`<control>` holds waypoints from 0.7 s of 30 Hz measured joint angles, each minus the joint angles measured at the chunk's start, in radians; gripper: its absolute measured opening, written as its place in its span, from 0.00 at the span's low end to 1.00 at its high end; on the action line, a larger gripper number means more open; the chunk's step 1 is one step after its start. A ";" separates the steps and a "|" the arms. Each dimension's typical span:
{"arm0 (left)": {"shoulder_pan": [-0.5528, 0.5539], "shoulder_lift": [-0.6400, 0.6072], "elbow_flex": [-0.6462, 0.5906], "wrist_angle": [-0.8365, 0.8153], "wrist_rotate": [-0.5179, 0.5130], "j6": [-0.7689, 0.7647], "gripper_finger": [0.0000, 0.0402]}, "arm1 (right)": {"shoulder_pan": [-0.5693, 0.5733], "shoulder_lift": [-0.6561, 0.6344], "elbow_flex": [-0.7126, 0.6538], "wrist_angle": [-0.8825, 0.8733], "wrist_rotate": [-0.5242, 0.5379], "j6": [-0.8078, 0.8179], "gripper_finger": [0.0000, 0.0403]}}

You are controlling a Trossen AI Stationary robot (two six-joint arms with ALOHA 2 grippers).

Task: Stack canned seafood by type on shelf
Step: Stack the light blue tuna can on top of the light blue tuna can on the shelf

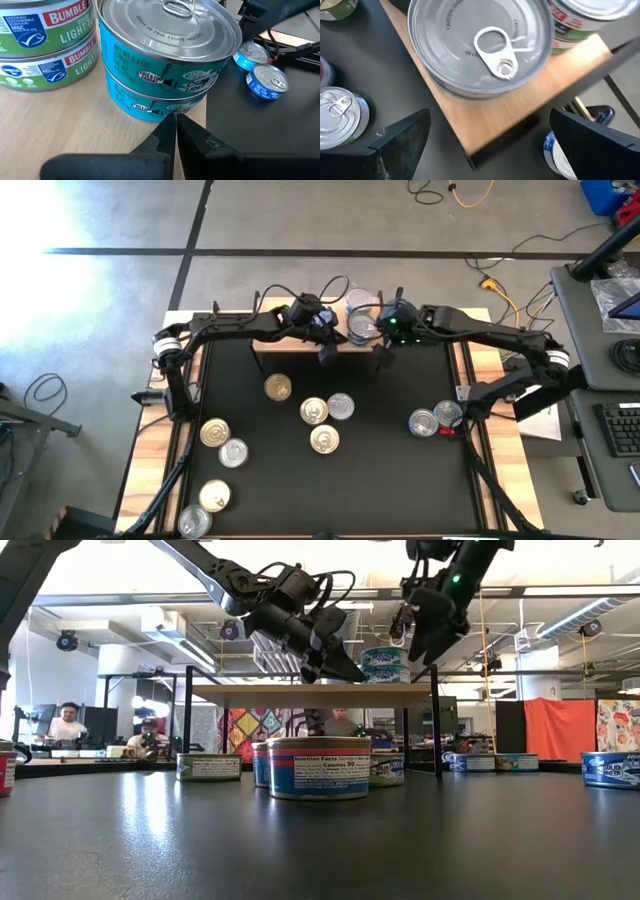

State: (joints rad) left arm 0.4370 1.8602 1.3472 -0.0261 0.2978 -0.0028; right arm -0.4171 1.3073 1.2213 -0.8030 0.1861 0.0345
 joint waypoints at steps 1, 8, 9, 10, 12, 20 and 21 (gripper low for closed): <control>0.000 -0.003 0.000 -0.001 0.000 0.000 0.00 | 0.000 0.011 0.000 0.010 0.000 -0.001 0.99; -0.004 -0.056 -0.001 -0.069 0.000 0.019 0.00 | -0.002 0.038 0.008 0.035 0.069 -0.009 0.99; -0.009 -0.065 -0.003 -0.080 -0.001 0.019 0.00 | -0.002 0.037 0.008 0.036 0.076 -0.010 0.99; -0.017 -0.077 -0.008 -0.082 -0.001 0.019 0.00 | -0.002 0.035 0.008 0.035 0.083 -0.013 0.99; -0.042 -0.106 -0.026 -0.070 -0.002 0.019 0.00 | -0.002 0.031 0.008 0.037 0.085 -0.036 0.99; -0.244 -0.246 -0.210 0.106 -0.190 0.053 0.00 | 0.008 -0.028 0.018 -0.042 0.078 0.040 0.99; -0.268 -0.268 -0.228 0.105 -0.227 0.052 0.00 | 0.013 -0.043 0.022 -0.065 0.079 0.062 0.99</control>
State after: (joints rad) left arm 0.1686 1.5921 1.1189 0.0784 0.0705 0.0496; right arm -0.4038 1.2639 1.2434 -0.8677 0.2653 0.0968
